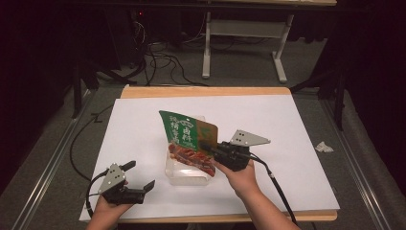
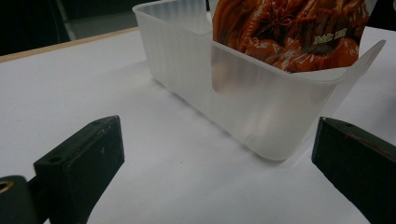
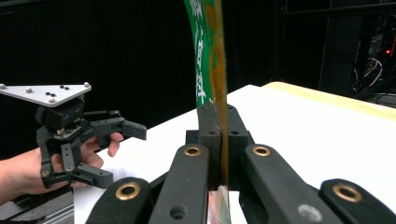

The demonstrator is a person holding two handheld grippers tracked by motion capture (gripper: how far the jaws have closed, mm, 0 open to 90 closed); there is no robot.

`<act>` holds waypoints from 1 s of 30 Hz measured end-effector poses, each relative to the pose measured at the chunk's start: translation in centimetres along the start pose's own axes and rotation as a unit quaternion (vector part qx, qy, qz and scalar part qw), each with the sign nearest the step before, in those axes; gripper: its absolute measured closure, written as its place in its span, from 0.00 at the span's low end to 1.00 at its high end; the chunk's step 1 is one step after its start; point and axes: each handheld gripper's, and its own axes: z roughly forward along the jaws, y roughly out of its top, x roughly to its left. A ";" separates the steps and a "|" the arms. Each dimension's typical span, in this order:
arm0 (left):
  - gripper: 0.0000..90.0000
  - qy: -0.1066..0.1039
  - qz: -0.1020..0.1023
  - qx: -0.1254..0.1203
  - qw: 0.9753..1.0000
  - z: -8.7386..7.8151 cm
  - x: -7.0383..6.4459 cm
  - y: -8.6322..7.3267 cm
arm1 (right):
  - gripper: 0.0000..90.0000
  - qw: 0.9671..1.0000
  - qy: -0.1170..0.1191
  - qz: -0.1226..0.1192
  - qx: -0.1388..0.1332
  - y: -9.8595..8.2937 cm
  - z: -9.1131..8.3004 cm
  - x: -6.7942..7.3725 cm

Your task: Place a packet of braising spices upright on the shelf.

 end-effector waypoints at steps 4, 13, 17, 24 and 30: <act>0.03 0.000 -0.001 -0.001 1.000 0.0 0.0 0.0 | 1.00 1.000 0.000 -0.003 0.001 0.0 0.1 0.2; 0.03 -0.001 -0.001 -0.002 1.000 0.0 0.0 0.0 | 1.00 1.000 0.000 -0.001 0.005 -0.2 0.1 0.2; 0.03 -0.001 -0.001 -0.003 1.000 -0.1 0.0 0.0 | 1.00 1.000 0.002 0.009 -0.002 0.0 0.4 0.2; 0.03 -0.001 0.000 -0.002 1.000 -0.1 0.0 0.0 | 1.00 1.000 -0.006 0.010 -0.008 -0.3 0.7 0.1; 0.03 -0.001 0.001 -0.002 1.000 -0.1 0.0 0.1 | 1.00 1.000 -0.014 0.011 -0.007 -0.7 1.0 -0.2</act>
